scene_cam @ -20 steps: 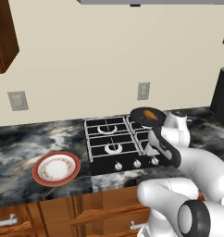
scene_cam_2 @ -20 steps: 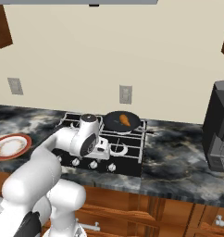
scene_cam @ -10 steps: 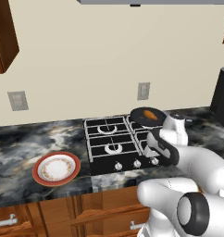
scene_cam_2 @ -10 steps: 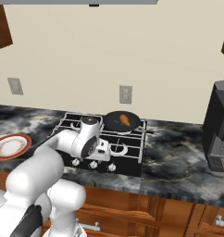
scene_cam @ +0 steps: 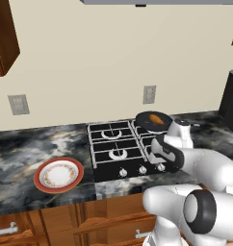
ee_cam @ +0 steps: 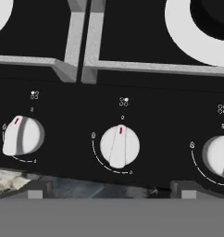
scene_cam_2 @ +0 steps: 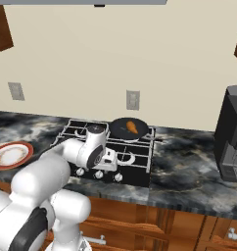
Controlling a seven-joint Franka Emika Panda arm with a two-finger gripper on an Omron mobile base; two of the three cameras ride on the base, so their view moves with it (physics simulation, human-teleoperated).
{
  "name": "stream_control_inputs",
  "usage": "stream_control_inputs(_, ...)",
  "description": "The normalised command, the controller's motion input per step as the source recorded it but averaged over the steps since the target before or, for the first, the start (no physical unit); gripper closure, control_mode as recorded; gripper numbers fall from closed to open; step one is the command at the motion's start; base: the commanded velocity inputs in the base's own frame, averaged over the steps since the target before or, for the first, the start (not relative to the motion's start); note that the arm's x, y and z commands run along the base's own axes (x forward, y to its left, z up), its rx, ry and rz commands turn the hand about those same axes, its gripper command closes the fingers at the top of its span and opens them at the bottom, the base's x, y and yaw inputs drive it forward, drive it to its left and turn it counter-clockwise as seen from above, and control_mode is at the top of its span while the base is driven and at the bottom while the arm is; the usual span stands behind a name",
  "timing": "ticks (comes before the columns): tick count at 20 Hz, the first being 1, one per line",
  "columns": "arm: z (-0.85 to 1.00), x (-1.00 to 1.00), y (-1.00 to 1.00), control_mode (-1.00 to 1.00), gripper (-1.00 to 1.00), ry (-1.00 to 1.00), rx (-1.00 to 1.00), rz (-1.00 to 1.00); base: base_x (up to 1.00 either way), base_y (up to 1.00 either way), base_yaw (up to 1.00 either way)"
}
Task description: Pick the croissant and place it on the pan. Then turn on the stove to warm the croissant.
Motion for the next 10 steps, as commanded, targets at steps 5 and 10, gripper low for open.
stream_control_inputs(5,-0.06,0.11,-0.01,-1.00,-1.00,0.00,0.00,0.00,0.00,0.00,0.00)
stream_control_inputs(10,-0.09,0.02,-0.02,-1.00,-1.00,0.00,0.00,0.00,0.00,0.00,0.00)
